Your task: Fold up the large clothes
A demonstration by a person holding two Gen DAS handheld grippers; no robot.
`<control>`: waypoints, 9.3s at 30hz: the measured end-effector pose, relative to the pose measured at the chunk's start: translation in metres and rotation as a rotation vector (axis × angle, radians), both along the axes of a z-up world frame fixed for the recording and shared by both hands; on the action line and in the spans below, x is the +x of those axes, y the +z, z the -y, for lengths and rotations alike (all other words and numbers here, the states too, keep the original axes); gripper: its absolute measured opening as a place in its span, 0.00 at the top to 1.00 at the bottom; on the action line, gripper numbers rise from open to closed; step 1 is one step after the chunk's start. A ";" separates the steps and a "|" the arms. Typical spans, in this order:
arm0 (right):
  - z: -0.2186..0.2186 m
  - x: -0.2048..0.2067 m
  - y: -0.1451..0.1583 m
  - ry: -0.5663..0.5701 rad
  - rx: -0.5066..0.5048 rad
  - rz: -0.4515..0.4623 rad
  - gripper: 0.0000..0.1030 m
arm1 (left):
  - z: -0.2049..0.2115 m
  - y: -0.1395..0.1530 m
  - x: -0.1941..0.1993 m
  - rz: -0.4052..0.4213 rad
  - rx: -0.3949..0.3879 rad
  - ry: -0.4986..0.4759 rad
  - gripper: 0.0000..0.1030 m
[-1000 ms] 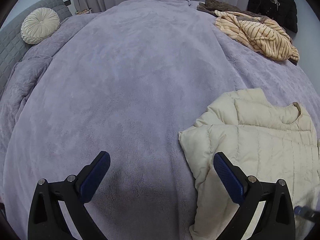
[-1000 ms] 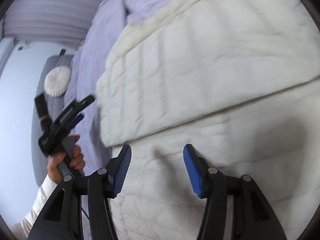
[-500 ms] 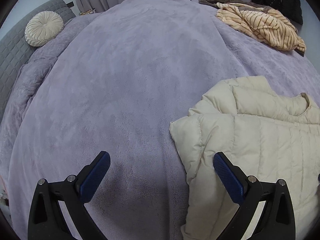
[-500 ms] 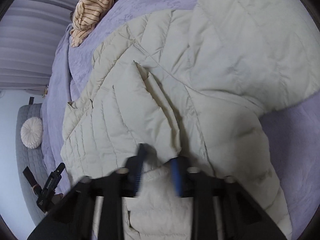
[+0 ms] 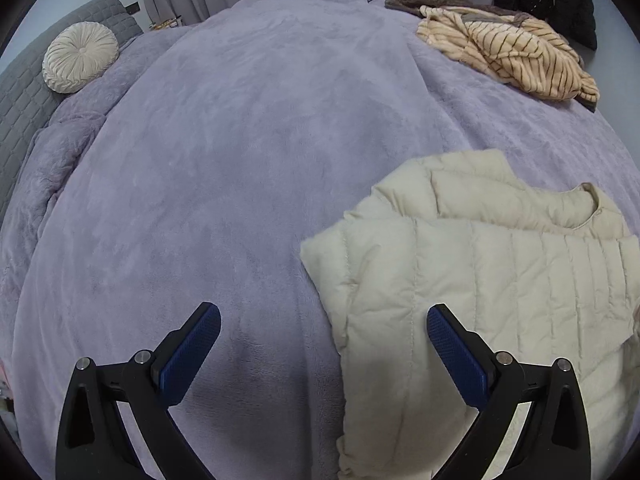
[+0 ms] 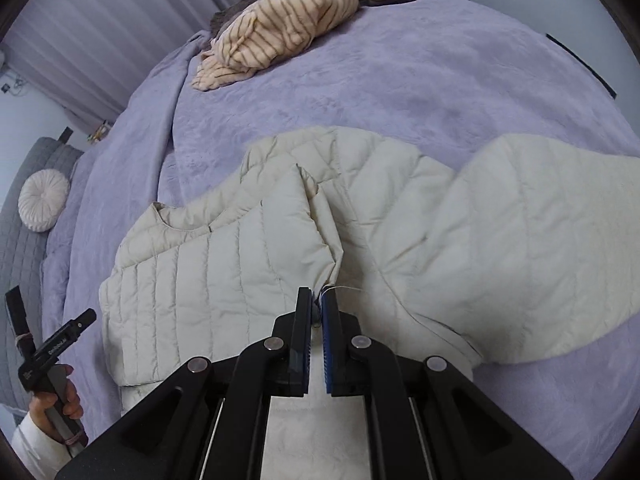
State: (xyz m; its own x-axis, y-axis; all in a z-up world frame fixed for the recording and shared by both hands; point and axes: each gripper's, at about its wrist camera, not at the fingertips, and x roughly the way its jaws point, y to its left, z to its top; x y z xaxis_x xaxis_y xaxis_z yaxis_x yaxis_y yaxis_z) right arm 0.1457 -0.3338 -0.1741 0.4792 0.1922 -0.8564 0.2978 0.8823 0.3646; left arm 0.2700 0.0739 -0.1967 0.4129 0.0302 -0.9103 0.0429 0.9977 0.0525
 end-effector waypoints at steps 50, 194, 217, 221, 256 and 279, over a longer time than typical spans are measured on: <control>0.057 -0.131 -0.012 -0.219 0.194 -0.148 0.23 | 0.106 0.055 -0.117 -0.044 -0.058 -0.125 0.00; 0.109 -0.062 -0.075 -0.328 0.448 0.015 0.33 | 0.068 -0.029 -0.039 -0.198 -0.599 -0.082 0.93; 0.089 0.042 -0.061 0.038 0.061 -0.053 0.90 | 0.079 -0.027 -0.038 -0.184 -0.536 -0.091 0.92; 0.099 0.033 -0.071 0.014 0.074 -0.041 0.94 | 0.067 -0.017 -0.041 -0.166 -0.488 -0.077 0.92; 0.067 0.007 -0.060 0.121 -0.036 -0.091 0.95 | 0.107 -0.027 -0.031 -0.101 -0.134 -0.205 0.92; 0.046 -0.073 0.001 0.011 0.076 -0.146 0.36 | 0.058 0.030 -0.116 -0.158 -0.064 -0.120 0.90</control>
